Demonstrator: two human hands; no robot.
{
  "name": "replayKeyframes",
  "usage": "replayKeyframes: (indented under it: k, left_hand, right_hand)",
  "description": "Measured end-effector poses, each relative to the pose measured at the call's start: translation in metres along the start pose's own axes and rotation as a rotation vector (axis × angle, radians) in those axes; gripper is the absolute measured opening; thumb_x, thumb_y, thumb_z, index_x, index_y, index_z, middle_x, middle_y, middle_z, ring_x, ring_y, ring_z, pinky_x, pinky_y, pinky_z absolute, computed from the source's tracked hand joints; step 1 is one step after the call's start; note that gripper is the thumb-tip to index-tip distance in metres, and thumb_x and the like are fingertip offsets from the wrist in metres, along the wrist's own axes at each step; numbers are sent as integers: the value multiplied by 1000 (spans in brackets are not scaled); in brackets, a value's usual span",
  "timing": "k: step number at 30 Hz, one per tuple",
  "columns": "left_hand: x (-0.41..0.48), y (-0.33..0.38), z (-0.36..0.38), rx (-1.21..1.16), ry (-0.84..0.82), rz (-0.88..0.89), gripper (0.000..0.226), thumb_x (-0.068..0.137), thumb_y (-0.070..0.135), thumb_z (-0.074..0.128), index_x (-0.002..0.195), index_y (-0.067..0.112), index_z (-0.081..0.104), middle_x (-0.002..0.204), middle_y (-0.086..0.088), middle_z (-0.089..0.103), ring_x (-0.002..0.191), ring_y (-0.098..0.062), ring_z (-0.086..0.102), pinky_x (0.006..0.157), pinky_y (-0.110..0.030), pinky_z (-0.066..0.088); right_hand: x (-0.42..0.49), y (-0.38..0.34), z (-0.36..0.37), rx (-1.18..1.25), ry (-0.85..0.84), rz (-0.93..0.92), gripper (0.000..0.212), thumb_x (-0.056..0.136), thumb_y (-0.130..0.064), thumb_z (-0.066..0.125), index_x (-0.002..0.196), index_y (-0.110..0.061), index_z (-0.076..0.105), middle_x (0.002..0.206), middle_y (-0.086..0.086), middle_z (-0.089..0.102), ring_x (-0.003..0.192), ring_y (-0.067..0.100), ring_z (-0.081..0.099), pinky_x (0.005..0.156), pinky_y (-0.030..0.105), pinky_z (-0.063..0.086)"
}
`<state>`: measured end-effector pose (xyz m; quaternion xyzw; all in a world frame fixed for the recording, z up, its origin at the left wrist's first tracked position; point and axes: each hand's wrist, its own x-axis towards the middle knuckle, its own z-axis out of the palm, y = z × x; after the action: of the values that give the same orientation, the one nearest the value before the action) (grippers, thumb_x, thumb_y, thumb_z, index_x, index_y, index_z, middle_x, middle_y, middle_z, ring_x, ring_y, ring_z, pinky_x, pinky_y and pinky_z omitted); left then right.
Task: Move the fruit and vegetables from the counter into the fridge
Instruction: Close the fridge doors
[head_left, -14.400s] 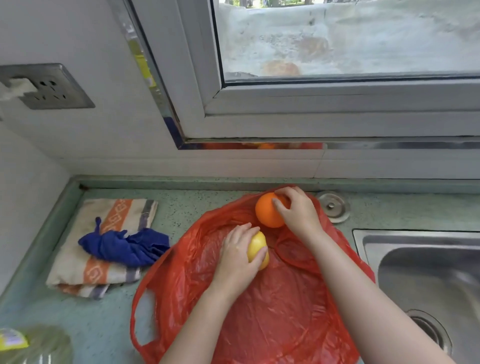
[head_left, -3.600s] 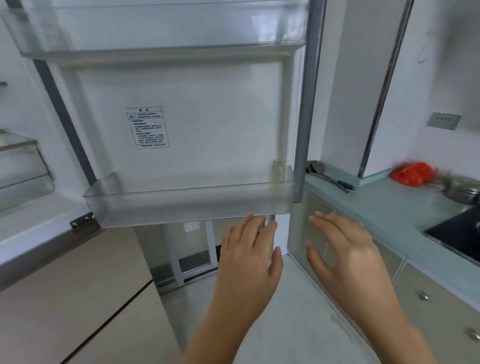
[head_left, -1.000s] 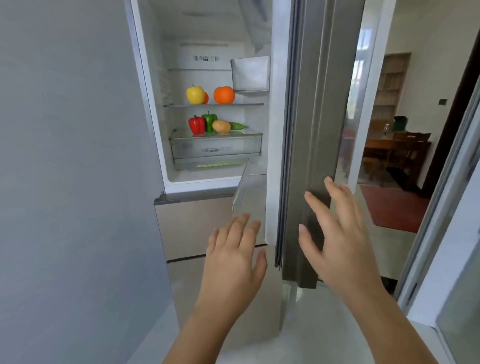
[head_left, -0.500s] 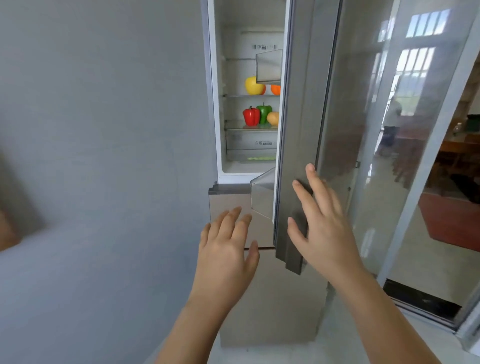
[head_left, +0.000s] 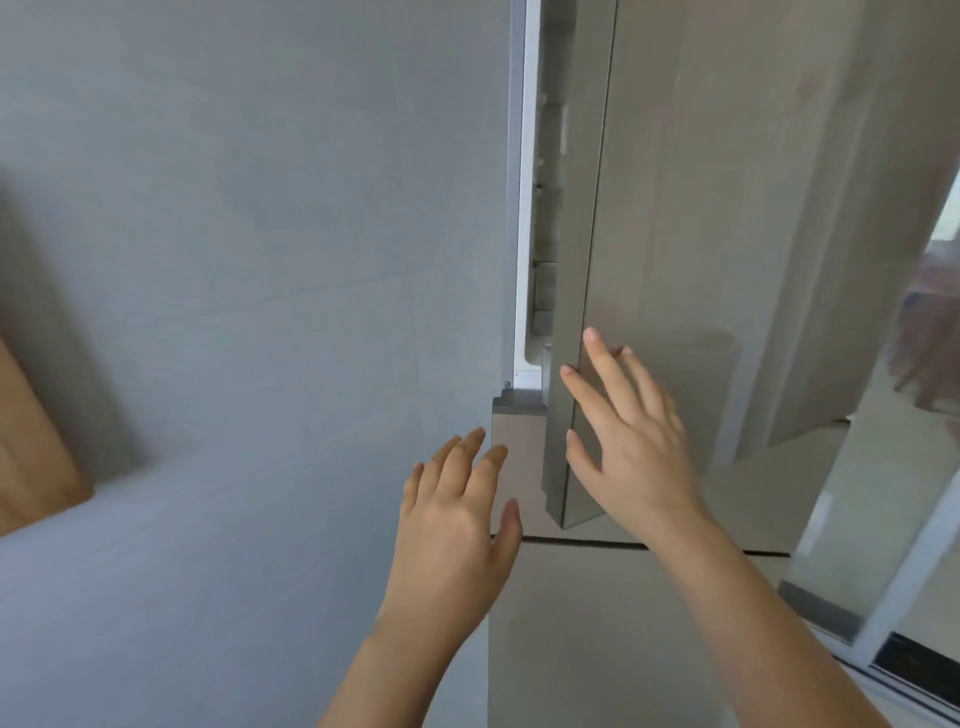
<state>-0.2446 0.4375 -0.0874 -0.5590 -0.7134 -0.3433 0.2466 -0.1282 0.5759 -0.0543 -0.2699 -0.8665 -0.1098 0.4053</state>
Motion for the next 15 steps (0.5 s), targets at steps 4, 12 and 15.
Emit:
replayKeyframes:
  k: [4, 12, 15]
  left_hand:
    - [29, -29, 19, 37, 4, -19, 42, 82, 29, 41, 115, 9, 56, 122, -14, 59, 111, -32, 57, 88, -53, 47]
    - [93, -75, 62, 88, 14, -43, 43, 82, 29, 41, 115, 8, 58, 122, -14, 60, 111, -33, 57, 86, -52, 49]
    - [108, -87, 80, 100, 9, -48, 42, 82, 30, 41, 115, 8, 57, 121, -14, 60, 111, -33, 57, 85, -53, 49]
  right_hand:
    - [29, 7, 45, 32, -8, -5, 61, 78, -18, 67, 134, -23, 44, 153, 12, 17, 135, 38, 19, 97, 62, 31]
    - [96, 33, 124, 56, -28, -13, 68, 76, -20, 69, 137, -22, 39, 153, 13, 18, 138, 36, 9, 100, 65, 22]
    - [113, 42, 148, 48, -41, 2, 67, 74, -23, 70, 135, -18, 43, 152, 13, 21, 138, 33, 9, 98, 66, 24]
